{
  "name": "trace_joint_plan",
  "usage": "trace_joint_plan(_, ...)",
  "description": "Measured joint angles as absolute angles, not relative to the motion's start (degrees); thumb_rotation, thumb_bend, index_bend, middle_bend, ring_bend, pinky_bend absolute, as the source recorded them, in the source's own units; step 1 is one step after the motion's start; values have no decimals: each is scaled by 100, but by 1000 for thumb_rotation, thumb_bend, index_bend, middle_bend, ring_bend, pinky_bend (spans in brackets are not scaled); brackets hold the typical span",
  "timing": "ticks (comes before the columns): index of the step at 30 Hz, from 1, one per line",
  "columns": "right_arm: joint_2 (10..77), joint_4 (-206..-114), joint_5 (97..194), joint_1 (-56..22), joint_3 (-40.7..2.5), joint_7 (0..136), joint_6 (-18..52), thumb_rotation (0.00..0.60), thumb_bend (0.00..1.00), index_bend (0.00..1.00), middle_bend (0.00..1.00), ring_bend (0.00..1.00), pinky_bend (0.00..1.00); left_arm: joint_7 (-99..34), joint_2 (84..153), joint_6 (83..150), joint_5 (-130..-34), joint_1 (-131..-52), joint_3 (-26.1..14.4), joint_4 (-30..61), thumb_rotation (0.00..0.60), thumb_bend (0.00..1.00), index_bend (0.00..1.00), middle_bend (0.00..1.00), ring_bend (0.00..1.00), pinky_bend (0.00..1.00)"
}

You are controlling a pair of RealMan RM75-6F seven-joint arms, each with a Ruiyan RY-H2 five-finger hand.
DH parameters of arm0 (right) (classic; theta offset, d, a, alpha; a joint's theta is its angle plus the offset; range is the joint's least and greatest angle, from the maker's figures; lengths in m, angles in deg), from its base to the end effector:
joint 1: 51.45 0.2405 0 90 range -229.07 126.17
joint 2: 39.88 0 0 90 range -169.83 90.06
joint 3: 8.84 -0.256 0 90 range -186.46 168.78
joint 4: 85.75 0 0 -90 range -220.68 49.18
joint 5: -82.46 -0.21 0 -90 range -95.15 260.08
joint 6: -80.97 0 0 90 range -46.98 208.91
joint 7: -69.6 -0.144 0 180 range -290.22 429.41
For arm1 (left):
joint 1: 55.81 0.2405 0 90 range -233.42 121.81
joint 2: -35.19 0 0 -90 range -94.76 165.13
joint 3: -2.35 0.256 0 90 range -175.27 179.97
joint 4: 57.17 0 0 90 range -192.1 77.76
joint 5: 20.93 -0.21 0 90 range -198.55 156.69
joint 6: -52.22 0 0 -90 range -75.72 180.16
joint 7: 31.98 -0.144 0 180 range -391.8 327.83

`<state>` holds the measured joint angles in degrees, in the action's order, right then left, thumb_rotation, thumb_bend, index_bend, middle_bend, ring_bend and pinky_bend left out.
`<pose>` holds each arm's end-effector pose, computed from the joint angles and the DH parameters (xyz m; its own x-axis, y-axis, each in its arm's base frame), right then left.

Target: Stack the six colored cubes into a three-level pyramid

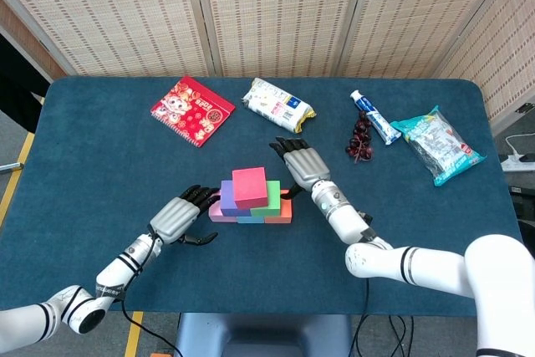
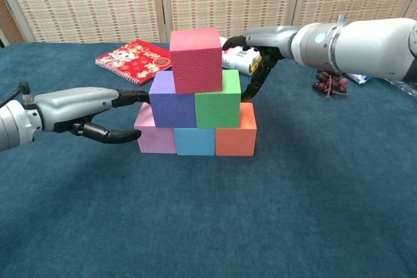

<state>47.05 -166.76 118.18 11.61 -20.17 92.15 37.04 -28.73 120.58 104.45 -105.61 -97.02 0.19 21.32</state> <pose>-0.0780 -0.4086 -0.0184 0.4157 -0.4004 0.8166 -0.8974 -0.3264 0.2968 -0.1798 0.3225 -0.0180 0.4620 0.3573 0.8117 0.8133 -0.5357 -0.2272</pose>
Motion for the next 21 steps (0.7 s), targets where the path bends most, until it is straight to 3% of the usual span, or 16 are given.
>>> trace_joint_plan(21,4709,-16677,11784,1188,-1985,9269,3685,600,91,0,0,0,30,-2888,12075,10434,-10512,-9754,12,2084,135,310,72,0,0,0)
